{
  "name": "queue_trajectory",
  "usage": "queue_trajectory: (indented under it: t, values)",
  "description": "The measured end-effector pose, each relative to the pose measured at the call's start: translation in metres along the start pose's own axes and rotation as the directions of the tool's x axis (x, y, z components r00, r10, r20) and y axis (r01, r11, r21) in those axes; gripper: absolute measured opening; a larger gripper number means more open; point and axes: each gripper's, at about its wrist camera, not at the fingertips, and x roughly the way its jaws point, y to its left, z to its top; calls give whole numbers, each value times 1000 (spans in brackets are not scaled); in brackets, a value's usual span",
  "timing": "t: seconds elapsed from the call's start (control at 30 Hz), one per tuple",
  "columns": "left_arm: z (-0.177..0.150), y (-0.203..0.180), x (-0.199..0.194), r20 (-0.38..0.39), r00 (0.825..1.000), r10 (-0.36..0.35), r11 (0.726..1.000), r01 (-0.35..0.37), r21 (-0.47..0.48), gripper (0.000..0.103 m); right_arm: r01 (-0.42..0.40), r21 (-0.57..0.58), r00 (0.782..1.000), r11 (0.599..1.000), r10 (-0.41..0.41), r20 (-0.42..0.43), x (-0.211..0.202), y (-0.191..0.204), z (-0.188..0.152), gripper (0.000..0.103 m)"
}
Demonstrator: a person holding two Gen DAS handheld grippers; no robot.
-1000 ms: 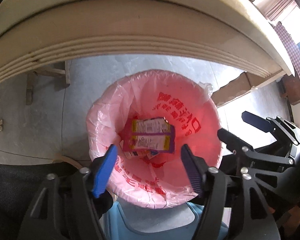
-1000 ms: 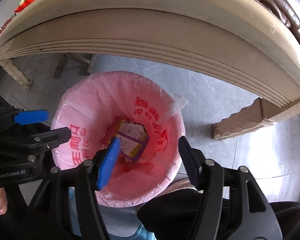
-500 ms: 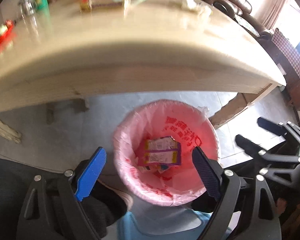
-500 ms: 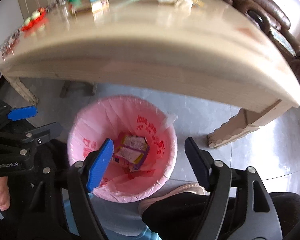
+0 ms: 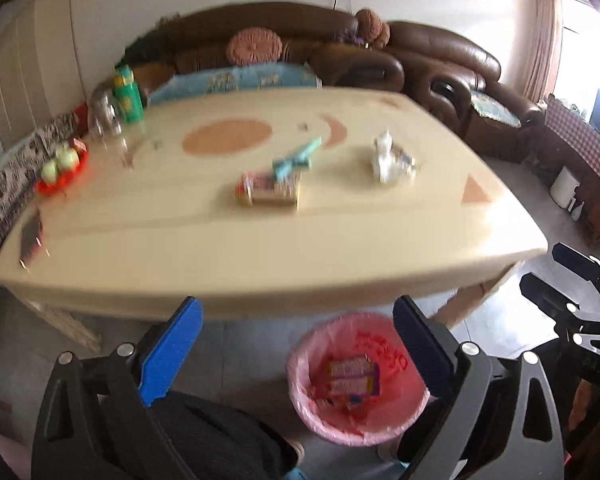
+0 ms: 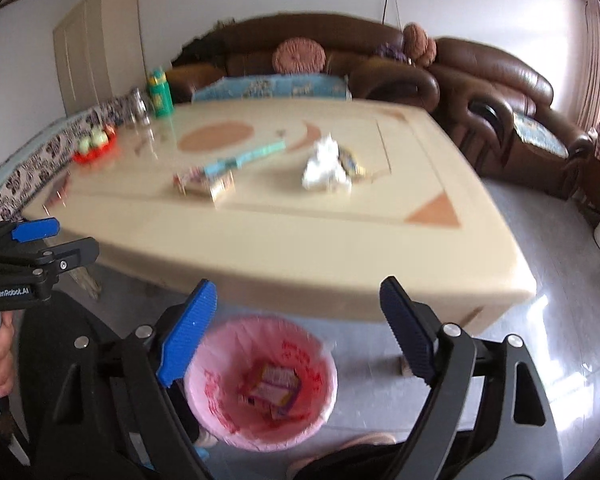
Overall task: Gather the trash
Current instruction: 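Raise both tools from the bin back over the table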
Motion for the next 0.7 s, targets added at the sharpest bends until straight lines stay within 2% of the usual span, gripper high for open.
queue_trajectory:
  t: [0.1,0.27,0.4,0.53,0.7]
  values:
    - [18,-2,-14,31,999,24,999,-25,24,96,3,-9,998,1000,-2,57,-14,0,17,83]
    - [34,-2,-22,13,1000,26,1000,-26,2,96,-1,-18,993,1000,3,121,-30,1,37,85]
    - [43,-2,-20,-11,1000,24,1000,-24,-15,96,-8,-29,989,1000,13,151,-36,6,48,86]
    - [53,-2,-23,14,999,49,999,-49,-10,96,-13,-45,985,999,20,169,-37,11,57,86]
    - [63,-3,-24,24,999,46,999,-46,-7,96,-13,-49,984,999,21,178,-36,14,65,86]
